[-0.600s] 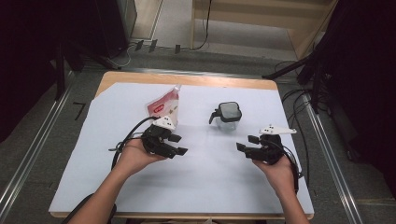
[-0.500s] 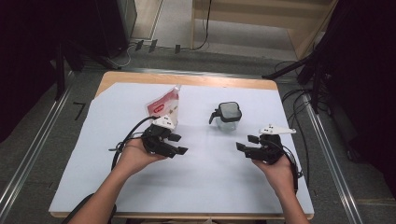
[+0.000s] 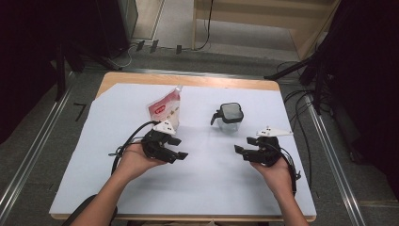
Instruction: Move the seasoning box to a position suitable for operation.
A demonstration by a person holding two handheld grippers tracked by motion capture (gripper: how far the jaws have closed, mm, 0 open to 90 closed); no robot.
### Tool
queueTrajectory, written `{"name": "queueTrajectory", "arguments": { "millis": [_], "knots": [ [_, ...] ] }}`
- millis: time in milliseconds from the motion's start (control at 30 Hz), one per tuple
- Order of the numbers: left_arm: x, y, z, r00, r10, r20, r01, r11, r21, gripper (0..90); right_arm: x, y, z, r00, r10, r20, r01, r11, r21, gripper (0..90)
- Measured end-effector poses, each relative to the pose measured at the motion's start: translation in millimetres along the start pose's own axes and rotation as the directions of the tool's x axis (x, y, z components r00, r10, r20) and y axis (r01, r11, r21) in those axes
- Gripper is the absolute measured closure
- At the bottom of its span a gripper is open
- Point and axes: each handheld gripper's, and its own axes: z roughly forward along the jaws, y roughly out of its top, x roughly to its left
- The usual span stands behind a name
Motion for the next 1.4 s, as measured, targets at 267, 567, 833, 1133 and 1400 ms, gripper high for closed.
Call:
{"name": "queueTrajectory", "arguments": {
  "millis": [267,567,833,1133,1400],
  "knots": [
    [-2.1,-0.9,2.7,0.9999,0.015,0.007,-0.015,0.9999,-0.002,41.3,-0.9,-0.1,3.4,1.0000,-0.002,0.000,0.002,1.000,0.002,36.0],
    [-2.9,-1.4,-0.8,0.9998,0.006,0.019,-0.006,0.9997,-0.023,41.7,0.8,0.6,2.9,0.9999,-0.010,0.006,0.010,1.000,-0.009,36.6],
    [-3.1,-1.9,-1.5,0.9997,0.025,0.004,-0.025,0.9994,-0.025,41.5,-1.6,0.2,2.4,0.9999,-0.004,0.013,0.004,1.000,-0.007,36.3],
    [-2.6,-2.5,-4.1,0.9997,0.026,0.002,-0.026,0.9991,-0.033,41.3,-2.6,1.7,1.7,0.9998,-0.002,0.022,0.003,1.000,-0.016,36.1],
    [-0.9,-5.3,-9.5,1.0000,0.007,0.006,-0.006,0.9984,-0.056,41.3,-7.5,10.9,5.1,0.9981,0.042,0.045,-0.041,0.999,-0.030,36.2]
  ]
}}
